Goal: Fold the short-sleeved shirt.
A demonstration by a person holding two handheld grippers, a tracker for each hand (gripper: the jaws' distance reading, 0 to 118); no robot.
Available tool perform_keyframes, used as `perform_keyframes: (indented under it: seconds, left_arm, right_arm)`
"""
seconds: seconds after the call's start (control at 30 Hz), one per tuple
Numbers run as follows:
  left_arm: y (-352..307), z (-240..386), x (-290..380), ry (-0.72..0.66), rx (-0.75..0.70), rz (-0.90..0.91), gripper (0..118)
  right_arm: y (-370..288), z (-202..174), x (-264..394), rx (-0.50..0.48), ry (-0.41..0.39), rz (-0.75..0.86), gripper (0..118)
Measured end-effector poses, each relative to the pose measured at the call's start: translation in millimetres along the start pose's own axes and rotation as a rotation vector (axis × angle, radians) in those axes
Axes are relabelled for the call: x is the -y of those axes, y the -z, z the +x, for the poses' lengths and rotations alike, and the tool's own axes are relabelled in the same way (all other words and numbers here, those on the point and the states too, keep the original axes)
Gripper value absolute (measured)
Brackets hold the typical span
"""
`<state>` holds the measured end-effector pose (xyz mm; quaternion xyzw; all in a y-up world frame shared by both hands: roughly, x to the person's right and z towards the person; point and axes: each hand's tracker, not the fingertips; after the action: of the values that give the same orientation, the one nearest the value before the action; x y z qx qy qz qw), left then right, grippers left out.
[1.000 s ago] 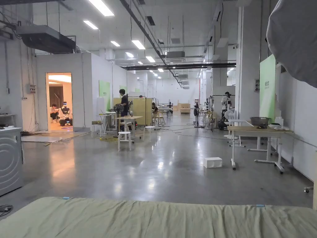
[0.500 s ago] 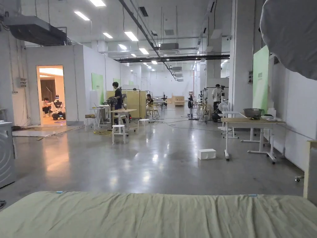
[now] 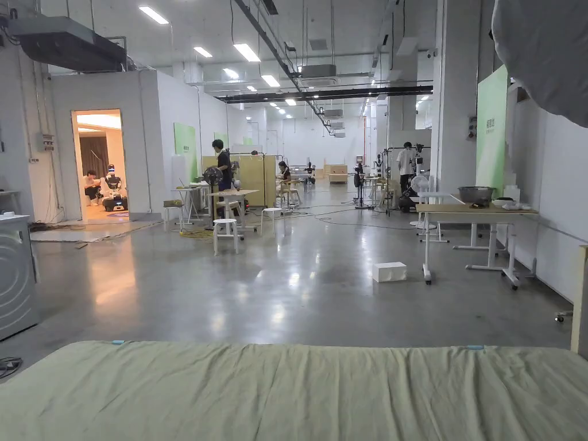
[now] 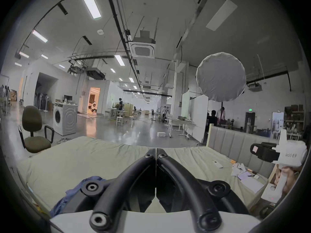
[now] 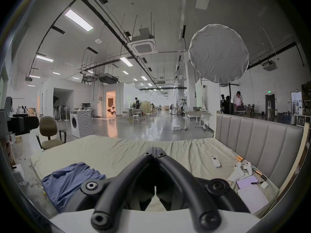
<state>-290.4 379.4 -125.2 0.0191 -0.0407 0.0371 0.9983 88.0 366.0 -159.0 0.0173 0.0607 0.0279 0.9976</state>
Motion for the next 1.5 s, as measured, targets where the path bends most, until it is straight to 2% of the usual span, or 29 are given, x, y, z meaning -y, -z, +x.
perform_keyframes:
  seconds: [0.1,0.13,0.43,0.5,0.53,0.6,0.7,0.77,0.8,1.0,1.13,1.27,1.37,1.5]
  left_arm:
    - [0.7,1.4,0.9,0.042,0.003,-0.029,0]
    - [0.9,2.4,1.6,0.002,0.011,-0.020,0]
    - [1.6,-3.8,4.5,0.024,-0.005,-0.045,0]
    - [2.9,-13.9,4.9,-0.031,-0.033,-0.096,1]
    - [4.7,-20.7,4.7,-0.046,-0.042,-0.112,5]
    - [4.7,-43.0,10.0,-0.134,-0.082,-0.170,24]
    - [5.4,-71.9,20.2,-0.203,-0.134,-0.225,39]
    - [8.9,-84.8,31.5,-0.200,-0.168,-0.253,68]
    - [13.5,-97.2,40.1,-0.156,-0.197,-0.275,72]
    - [65.5,-149.9,109.5,-0.099,-0.213,-0.491,76]
    - [115.6,-170.1,167.9,-0.109,-0.156,-0.684,100]
    - [166.5,-185.2,221.1,-0.097,-0.168,-0.754,101]
    - [197.2,-195.7,257.5,-0.152,-0.163,-0.834,101]
    - [221.7,-200.7,288.6,-0.088,-0.185,-0.879,103]
  right_arm:
    - [-0.6,-1.3,0.6,-0.007,0.004,0.000,0]
    - [-0.9,-2.6,1.2,-0.011,0.003,-0.001,0]
    - [-5.9,-5.8,5.0,-0.025,-0.018,-0.007,0]
    - [-7.8,-4.5,7.6,-0.030,-0.012,-0.015,0]
    - [-9.3,-4.5,9.3,-0.032,-0.010,-0.019,0]
    - [-12.2,-1.7,15.1,-0.041,-0.003,-0.030,0]
    - [-14.8,-0.8,27.7,-0.049,0.017,-0.062,0]
    - [-11.8,1.2,37.6,-0.053,0.040,-0.106,0]
    - [-10.0,1.4,44.2,-0.053,0.063,-0.146,0]
    - [-0.4,4.9,67.5,-0.037,0.110,-0.241,0]
    - [6.9,5.4,85.0,-0.007,0.108,-0.355,0]
    - [13.2,4.7,99.2,0.015,0.066,-0.426,0]
    - [17.5,3.6,109.9,0.032,0.059,-0.476,0]
    - [20.5,-1.2,122.4,0.036,0.032,-0.533,0]
